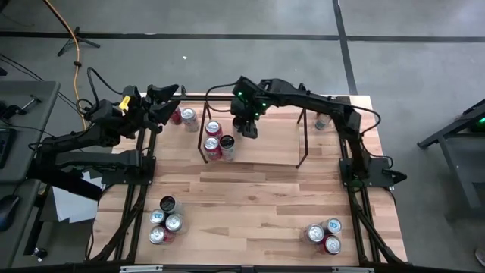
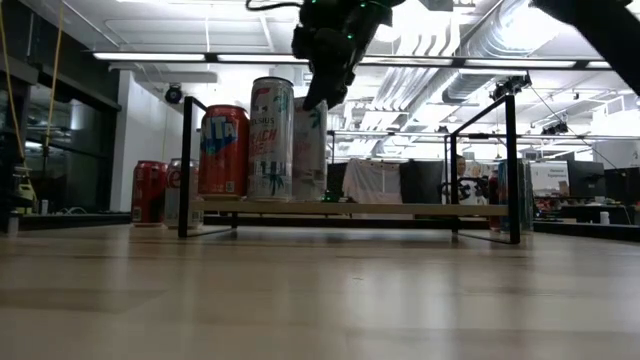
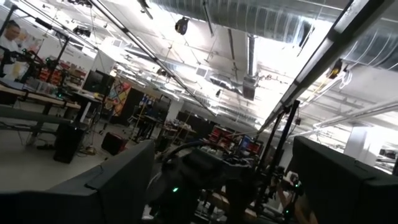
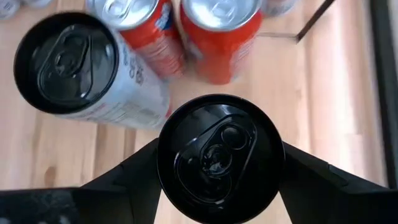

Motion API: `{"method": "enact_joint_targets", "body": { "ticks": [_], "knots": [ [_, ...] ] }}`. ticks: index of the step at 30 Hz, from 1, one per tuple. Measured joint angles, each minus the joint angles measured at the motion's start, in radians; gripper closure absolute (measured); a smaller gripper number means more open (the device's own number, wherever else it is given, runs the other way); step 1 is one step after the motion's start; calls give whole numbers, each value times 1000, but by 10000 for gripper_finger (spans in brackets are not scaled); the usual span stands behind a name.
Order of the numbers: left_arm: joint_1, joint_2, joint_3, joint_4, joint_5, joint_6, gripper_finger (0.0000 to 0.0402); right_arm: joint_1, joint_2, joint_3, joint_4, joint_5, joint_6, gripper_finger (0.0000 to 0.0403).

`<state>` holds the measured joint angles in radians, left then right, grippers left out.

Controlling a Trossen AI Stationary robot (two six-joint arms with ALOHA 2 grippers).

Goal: Place canned beverage on shelf
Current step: Put the top white-pink soda can on the shelf aligned with the other white-pink soda can

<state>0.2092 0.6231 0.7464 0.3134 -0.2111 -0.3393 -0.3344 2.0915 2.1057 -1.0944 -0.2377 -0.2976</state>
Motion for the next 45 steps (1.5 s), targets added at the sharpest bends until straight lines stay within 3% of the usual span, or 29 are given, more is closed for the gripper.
{"method": "enact_joint_targets", "body": {
  "ticks": [7,15,22,26,32,45],
  "knots": [
    [0,0,0,-1,0,0,64,2,112,176,-119,-58,-27,156],
    [0,0,0,-2,0,0,64,3,123,191,-113,-59,-52,156],
    [0,0,0,-2,0,1,64,3,123,189,-110,-58,-70,49],
    [0,0,0,-2,0,1,64,3,123,194,-103,-58,-70,15],
    [0,-3,0,-3,0,1,64,-2,122,252,-145,-58,-82,8],
    [0,-13,0,-12,24,2,64,-60,37,238,-217,-47,-58,7]
  ]
}}
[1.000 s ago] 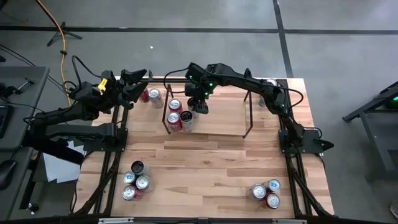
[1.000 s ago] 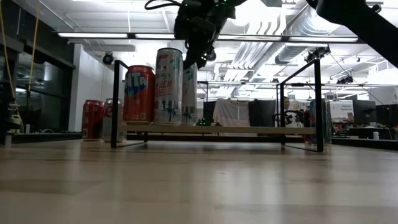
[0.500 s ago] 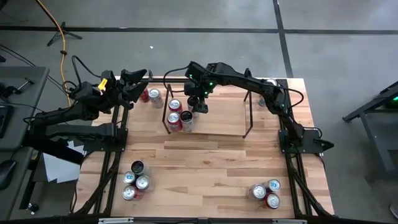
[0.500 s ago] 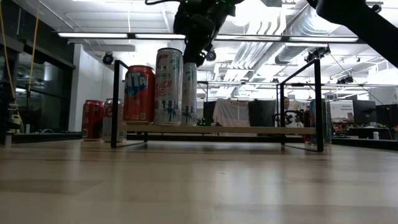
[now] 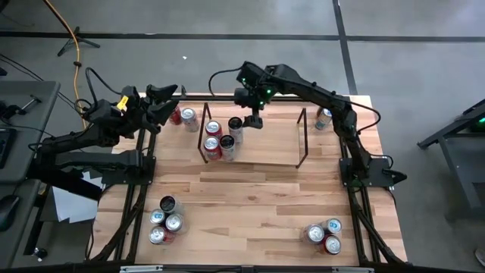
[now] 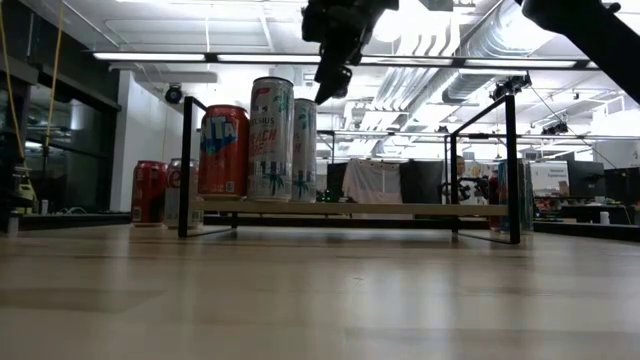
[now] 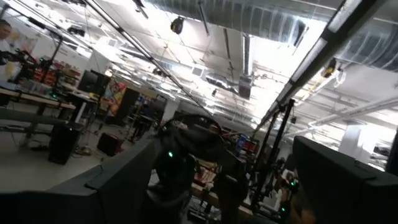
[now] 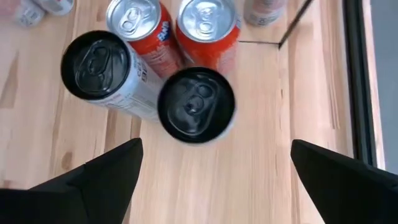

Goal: Place canned beverage on shelf
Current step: Put the top white-pink soda can on the shelf aligned with the other white-pink soda can

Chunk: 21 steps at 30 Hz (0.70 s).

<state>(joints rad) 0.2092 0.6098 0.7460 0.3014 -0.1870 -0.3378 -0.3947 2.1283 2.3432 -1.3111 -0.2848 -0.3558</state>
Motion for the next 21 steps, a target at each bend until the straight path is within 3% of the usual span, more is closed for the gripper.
{"method": "enact_joint_targets", "body": {
  "ticks": [8,21],
  "knots": [
    [0,0,0,-22,3,0,64,-54,-2,-2,0,-180,141,6],
    [0,0,0,-25,3,0,64,2,-9,-15,38,-103,239,6]
  ]
}}
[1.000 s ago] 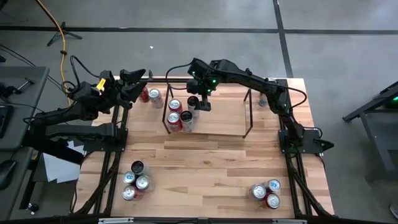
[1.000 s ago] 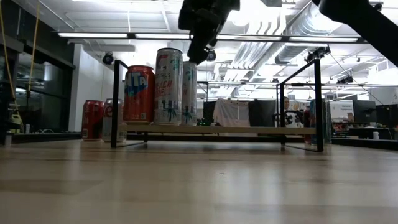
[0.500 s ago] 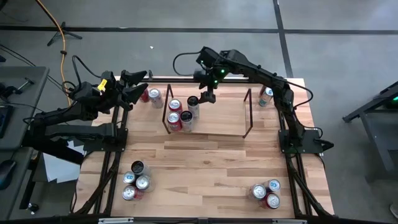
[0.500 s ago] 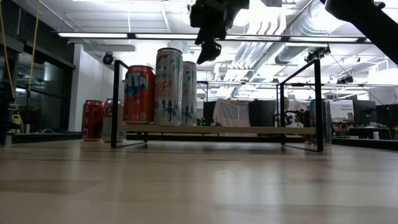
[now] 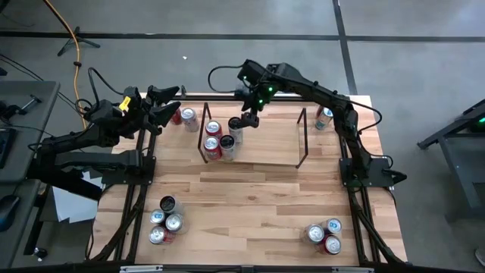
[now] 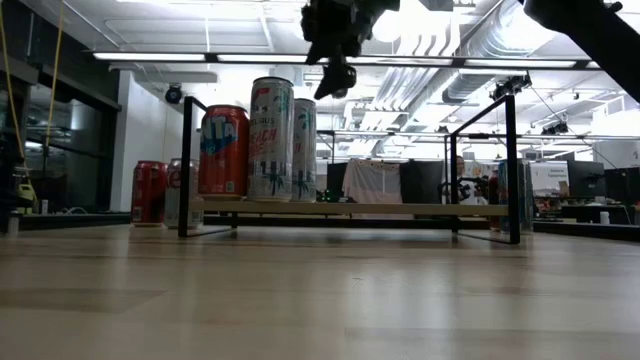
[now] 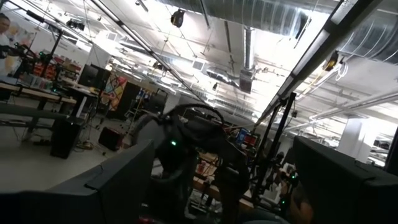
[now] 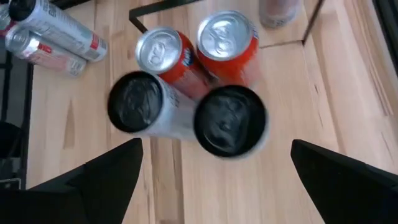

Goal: Place canned beverage on shelf
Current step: Put the top white-pink soda can on the shelf aligned with the other white-pink soda can

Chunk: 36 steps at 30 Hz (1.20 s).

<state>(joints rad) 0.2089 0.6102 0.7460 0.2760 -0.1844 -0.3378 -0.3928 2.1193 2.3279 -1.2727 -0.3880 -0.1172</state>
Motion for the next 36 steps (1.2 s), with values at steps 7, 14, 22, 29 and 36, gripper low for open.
{"method": "enact_joint_targets", "body": {
  "ticks": [7,14,22,29,36],
  "knots": [
    [0,-3,0,-1,0,8,64,-1,-121,-247,111,41,61,6],
    [0,-3,0,-3,0,8,64,20,-379,-681,666,43,393,6],
    [0,-2,0,-3,0,-1,64,20,-354,-774,823,109,896,6],
    [0,-2,0,-3,0,4,64,18,-344,-775,771,168,976,6],
    [0,-2,0,-10,0,9,64,50,-345,-774,776,171,1007,6]
  ]
}}
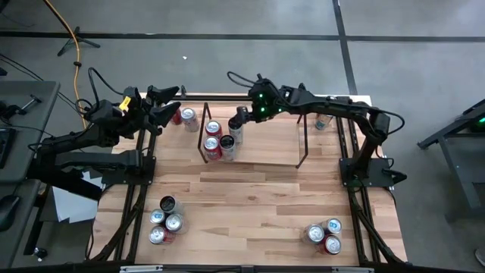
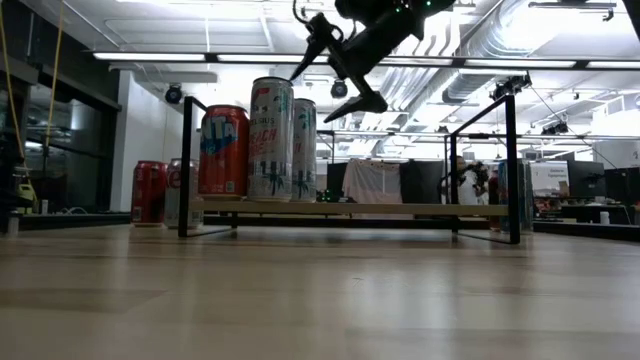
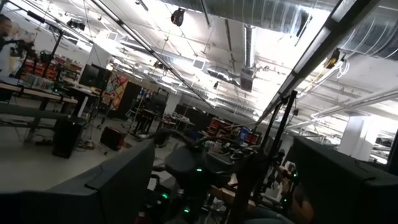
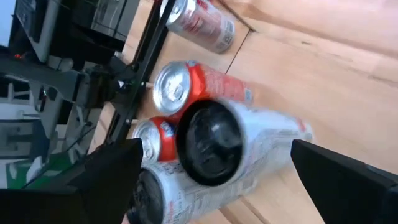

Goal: Place canned beverage on shelf
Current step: Put the top white-pink soda can on the shelf aligned with the other white-pink soda can

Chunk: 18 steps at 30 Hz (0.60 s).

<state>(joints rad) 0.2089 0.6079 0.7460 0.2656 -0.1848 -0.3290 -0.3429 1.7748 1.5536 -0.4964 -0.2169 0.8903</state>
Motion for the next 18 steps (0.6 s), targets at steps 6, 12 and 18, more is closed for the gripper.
{"method": "enact_joint_targets", "body": {
  "ticks": [6,12,18],
  "knots": [
    [0,0,0,-10,0,0,64,28,0,0,3,96,7,6],
    [0,0,0,-10,0,0,64,38,0,26,19,88,-350,6],
    [0,0,0,-11,0,-10,64,28,-1,71,-55,81,-754,6]
  ]
}}
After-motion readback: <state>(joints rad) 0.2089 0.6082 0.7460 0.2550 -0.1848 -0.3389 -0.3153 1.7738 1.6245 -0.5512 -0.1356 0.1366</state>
